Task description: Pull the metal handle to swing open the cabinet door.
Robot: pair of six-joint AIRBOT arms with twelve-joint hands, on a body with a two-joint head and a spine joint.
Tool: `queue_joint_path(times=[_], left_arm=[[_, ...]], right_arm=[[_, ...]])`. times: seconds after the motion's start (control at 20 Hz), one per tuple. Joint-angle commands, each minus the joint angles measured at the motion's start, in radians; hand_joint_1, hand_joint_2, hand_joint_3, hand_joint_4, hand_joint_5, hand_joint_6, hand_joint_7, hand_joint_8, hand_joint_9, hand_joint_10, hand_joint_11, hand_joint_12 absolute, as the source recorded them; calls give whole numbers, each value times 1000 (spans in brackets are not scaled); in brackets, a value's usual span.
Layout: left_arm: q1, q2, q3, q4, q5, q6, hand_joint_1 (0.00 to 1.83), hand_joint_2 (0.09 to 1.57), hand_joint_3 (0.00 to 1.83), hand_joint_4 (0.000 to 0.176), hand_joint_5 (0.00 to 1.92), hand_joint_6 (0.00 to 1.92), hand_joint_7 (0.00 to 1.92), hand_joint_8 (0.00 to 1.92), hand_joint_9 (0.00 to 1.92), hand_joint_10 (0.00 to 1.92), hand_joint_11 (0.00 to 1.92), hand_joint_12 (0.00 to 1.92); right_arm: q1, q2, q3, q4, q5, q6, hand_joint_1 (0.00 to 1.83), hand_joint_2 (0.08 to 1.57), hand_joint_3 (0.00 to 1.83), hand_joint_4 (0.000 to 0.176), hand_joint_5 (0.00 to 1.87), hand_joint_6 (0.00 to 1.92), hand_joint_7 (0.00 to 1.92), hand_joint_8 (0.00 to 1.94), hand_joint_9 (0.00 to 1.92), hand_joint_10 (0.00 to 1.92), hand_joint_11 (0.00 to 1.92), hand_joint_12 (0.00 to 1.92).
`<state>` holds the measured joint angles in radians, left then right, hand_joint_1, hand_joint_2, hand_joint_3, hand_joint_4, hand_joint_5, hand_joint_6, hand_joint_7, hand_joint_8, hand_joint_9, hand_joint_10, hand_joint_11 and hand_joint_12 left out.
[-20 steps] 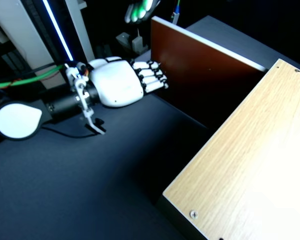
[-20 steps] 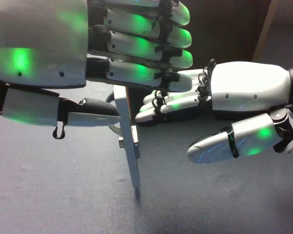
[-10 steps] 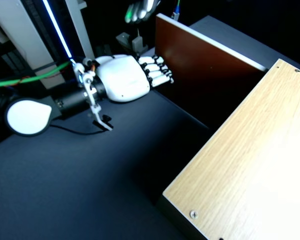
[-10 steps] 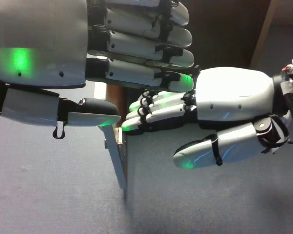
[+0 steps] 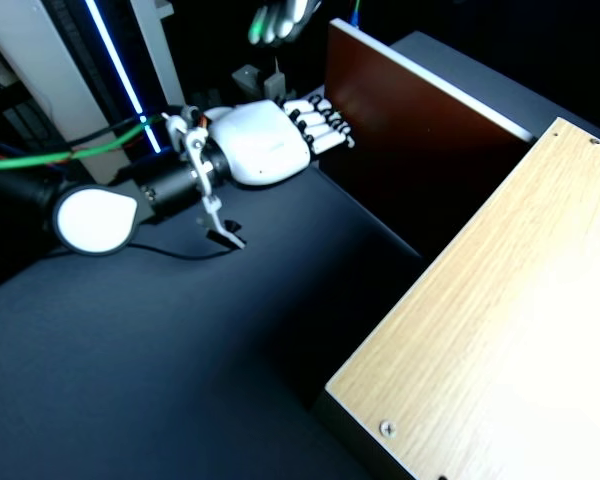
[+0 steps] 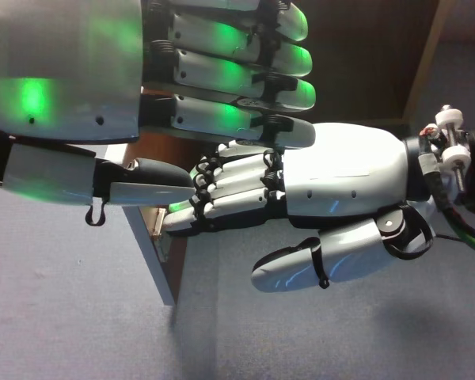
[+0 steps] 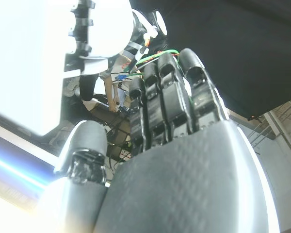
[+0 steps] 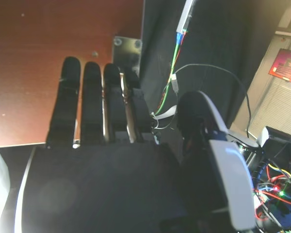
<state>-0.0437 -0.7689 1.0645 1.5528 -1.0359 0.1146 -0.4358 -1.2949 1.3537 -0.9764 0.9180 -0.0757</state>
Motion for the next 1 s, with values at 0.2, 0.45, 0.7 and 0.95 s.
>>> queue_joint_path(times=[0.2, 0.45, 0.7, 0.95], left_arm=[[-7, 6, 1, -97, -19, 6, 0, 1544, 87, 0, 322, 5, 339, 3, 312, 3, 3, 630], [-7, 6, 1, -97, -19, 6, 0, 1545, 79, 0, 335, 6, 355, 7, 330, 8, 24, 641], [-7, 6, 1, -97, -19, 6, 0, 1542, 72, 0, 333, 3, 365, 7, 345, 10, 40, 645], [-7, 6, 1, -97, -19, 6, 0, 1538, 63, 0, 345, 5, 365, 4, 346, 6, 47, 643]], right_arm=[[22, -20, 8, 68, 77, 3, 0, 1416, 0, 0, 223, 0, 264, 4, 230, 3, 0, 599], [22, -17, 51, 63, 56, 3, 0, 1404, 0, 0, 225, 1, 262, 1, 225, 1, 0, 594], [22, -1, 104, 64, 22, 4, 0, 1400, 0, 0, 216, 0, 252, 0, 215, 1, 0, 556], [39, 31, 139, 110, -18, 32, 0, 1396, 0, 0, 198, 0, 228, 0, 184, 0, 0, 492]])
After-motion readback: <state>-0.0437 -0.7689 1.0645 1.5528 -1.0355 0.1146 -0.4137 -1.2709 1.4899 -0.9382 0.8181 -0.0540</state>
